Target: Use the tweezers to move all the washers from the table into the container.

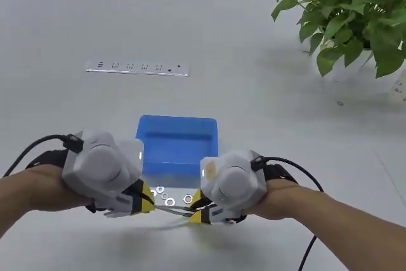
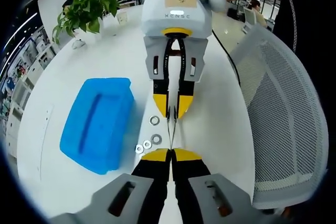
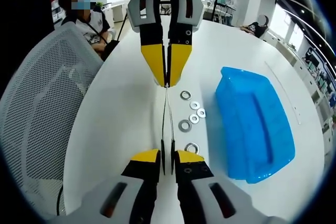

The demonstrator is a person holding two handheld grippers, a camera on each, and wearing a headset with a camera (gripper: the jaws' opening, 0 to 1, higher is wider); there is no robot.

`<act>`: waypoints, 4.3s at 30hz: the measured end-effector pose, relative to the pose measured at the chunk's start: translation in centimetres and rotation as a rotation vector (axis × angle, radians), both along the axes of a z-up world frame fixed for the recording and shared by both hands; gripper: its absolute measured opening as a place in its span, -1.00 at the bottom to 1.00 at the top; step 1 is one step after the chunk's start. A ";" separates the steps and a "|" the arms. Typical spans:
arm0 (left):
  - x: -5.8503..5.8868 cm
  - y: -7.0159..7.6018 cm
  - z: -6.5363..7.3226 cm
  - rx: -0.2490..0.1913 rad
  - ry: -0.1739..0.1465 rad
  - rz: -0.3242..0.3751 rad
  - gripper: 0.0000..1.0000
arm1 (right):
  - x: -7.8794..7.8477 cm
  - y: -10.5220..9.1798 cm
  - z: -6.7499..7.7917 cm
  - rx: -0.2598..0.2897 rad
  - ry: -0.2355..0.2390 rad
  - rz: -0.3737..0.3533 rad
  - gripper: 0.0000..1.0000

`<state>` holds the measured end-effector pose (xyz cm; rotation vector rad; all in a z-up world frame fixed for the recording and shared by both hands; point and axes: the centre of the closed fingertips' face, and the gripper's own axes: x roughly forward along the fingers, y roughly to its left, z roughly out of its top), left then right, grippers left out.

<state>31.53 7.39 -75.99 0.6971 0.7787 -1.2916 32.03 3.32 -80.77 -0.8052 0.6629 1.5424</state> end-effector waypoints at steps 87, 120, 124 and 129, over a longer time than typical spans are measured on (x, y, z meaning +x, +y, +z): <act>-0.1 -4.9 4.5 -0.166 -0.051 -0.115 -0.89 | -0.4 1.8 1.7 0.148 -0.003 -0.083 -0.79; 2.1 -4.7 4.7 -0.165 -0.060 -0.136 -0.89 | 2.3 1.4 2.0 0.156 -0.054 -0.129 -0.77; 2.2 -4.9 4.4 -0.162 -0.052 -0.137 -0.89 | 2.4 1.2 1.8 0.149 -0.052 -0.126 -0.77; 2.3 -5.2 4.3 -0.162 -0.047 -0.136 -0.89 | 2.5 1.1 1.5 0.146 -0.054 -0.126 -0.77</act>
